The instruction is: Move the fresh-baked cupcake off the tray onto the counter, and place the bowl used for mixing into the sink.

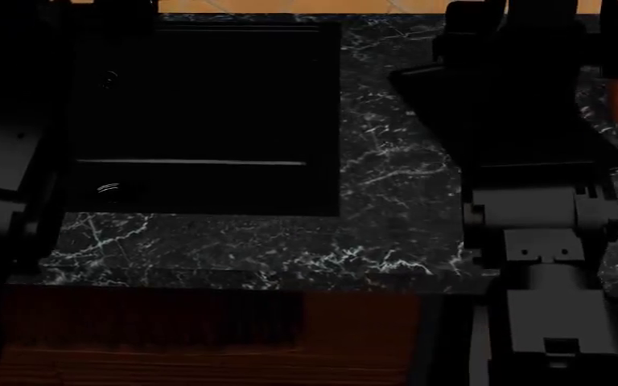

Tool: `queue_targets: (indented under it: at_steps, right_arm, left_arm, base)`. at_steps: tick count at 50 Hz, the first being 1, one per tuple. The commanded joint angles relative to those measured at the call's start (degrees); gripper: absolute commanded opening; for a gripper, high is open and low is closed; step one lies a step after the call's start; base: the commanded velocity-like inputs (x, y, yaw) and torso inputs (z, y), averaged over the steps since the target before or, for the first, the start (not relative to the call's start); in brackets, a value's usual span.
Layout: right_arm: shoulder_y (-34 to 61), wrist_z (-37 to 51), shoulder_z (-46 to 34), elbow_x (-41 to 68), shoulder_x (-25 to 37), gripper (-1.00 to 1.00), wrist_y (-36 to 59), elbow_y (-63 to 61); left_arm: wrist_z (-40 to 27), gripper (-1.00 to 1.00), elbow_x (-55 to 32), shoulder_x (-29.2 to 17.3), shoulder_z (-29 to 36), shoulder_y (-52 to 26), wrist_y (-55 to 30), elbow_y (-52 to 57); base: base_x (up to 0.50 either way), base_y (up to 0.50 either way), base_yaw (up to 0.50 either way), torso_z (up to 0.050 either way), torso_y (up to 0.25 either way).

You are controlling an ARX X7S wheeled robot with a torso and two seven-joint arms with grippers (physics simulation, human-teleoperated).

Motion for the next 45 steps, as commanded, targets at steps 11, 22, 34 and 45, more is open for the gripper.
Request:
queue_targets:
  at_steps: [11,22,34,45]
  right_arm:
    - [-0.70,-1.12,-0.62,0.56,0.08,1.00,0.24,-0.98]
    - [-0.85,-2.06,-1.25,0.58,0.02,1.00,-0.18,-2.22]
    - [-1.81,-2.16,-2.11,0.17,0.16,1.00,-0.76,-3.24]
    - [-1.57,-1.96,-2.75,-0.14,0.10,1.00,-0.79,-2.07]
  left_arm:
    - [-0.14,1.00,-0.69,0.13,1.15,-0.65,0.66,-1.09]
    - [-0.11,1.00,-0.93,0.10,1.18,-1.12,0.49,-1.10]
    - [-0.09,1.00,-1.07,0.25,1.64,-1.06,0.60,-1.12]
    - [-0.17,1.00,-1.61,0.23,2.18,-0.70,0.56,-1.12]
  base:
    - [0.02,-0.38,0.00,0.000,0.000]
    - [0.26,-0.42,0.00,0.000,0.000]
    - [0.45,-0.25,0.00,0.000,0.000]
    - [0.50,0.09,0.00,0.000,0.000]
